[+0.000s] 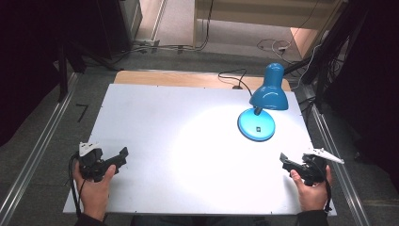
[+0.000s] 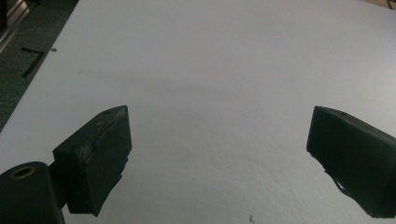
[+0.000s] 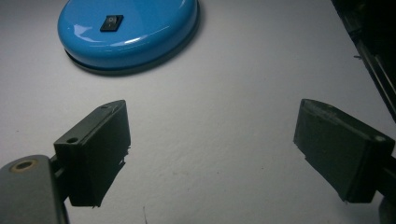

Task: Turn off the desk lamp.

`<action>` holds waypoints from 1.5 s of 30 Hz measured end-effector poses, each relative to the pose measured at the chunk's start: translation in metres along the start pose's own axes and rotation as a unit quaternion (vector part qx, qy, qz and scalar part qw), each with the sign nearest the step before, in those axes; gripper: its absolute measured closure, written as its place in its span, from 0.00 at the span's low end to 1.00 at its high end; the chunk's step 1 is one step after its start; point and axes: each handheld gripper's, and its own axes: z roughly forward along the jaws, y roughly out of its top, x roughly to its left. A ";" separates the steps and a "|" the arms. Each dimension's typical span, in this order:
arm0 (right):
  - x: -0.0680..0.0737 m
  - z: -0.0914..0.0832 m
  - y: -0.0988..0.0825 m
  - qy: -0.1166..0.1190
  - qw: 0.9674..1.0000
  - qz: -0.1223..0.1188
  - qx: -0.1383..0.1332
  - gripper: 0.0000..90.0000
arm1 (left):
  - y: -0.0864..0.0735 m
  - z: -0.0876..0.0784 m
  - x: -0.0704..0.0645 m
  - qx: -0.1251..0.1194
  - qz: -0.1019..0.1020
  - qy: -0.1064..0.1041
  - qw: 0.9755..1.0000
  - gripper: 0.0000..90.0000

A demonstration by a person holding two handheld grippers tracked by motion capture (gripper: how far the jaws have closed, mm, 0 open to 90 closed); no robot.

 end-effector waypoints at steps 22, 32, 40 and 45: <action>0.022 0.006 0.006 0.012 1.000 -0.029 0.003 0.11 | 0.000 -0.002 0.001 -0.001 -0.003 -0.012 1.000 0.08; 0.025 0.008 0.007 0.018 0.999 -0.036 0.006 0.11 | -0.001 -0.001 -0.001 -0.001 -0.001 -0.011 1.000 0.08; 0.029 0.010 0.009 0.014 0.999 -0.041 0.005 0.11 | -0.001 -0.002 0.000 0.000 -0.002 -0.013 1.000 0.08; 0.030 0.011 0.010 0.015 0.999 -0.044 0.006 0.11 | -0.001 -0.001 -0.001 -0.001 -0.002 -0.013 1.000 0.08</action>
